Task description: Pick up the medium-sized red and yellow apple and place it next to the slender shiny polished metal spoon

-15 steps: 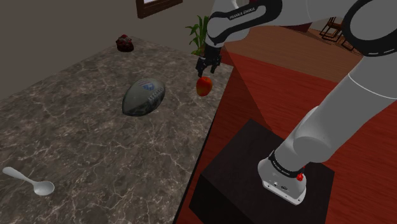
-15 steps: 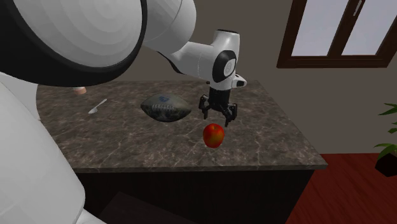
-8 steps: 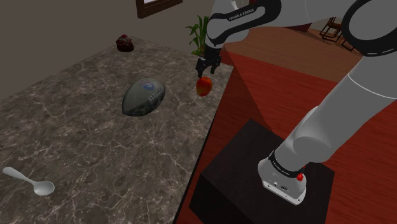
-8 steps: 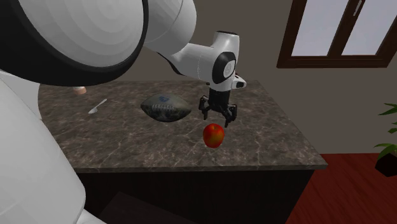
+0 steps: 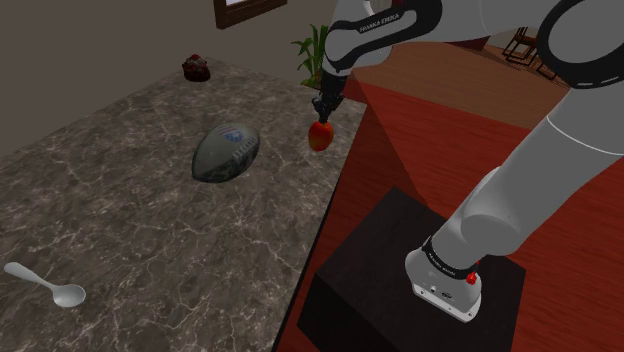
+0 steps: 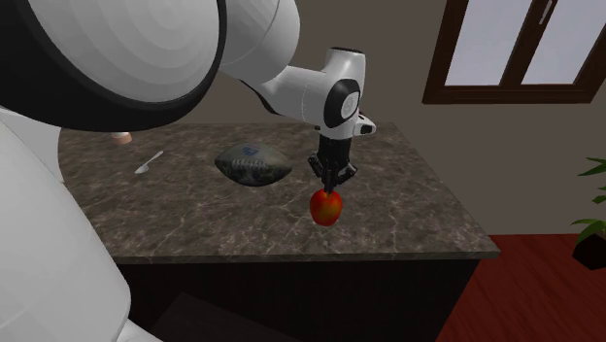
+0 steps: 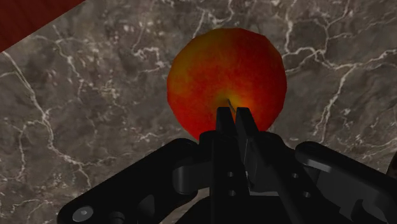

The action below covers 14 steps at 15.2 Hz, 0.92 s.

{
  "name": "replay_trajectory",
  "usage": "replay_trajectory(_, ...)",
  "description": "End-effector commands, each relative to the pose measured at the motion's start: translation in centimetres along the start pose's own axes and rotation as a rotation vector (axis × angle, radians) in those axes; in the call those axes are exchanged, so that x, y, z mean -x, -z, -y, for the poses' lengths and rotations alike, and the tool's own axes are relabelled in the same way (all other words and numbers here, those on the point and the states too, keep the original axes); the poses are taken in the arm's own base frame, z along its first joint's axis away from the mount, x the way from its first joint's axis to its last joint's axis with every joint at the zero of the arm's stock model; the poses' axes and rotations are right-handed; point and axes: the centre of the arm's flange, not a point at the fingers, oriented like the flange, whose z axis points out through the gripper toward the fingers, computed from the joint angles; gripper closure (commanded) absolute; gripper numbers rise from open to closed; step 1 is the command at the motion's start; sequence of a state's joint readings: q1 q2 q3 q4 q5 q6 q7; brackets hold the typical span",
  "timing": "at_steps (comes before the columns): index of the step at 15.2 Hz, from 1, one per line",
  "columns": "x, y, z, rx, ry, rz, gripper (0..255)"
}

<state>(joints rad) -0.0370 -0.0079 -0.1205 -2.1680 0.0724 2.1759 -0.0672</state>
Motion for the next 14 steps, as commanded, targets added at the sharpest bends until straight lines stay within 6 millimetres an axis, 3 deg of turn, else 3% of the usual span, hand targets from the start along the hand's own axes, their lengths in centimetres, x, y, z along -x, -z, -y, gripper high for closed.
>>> replay_trajectory(1,0.0,0.0,0.0,0.0,0.0,0.0,255)
replay_trajectory(14,-0.1,6.3,0.4,0.0,0.0,0.0,255)
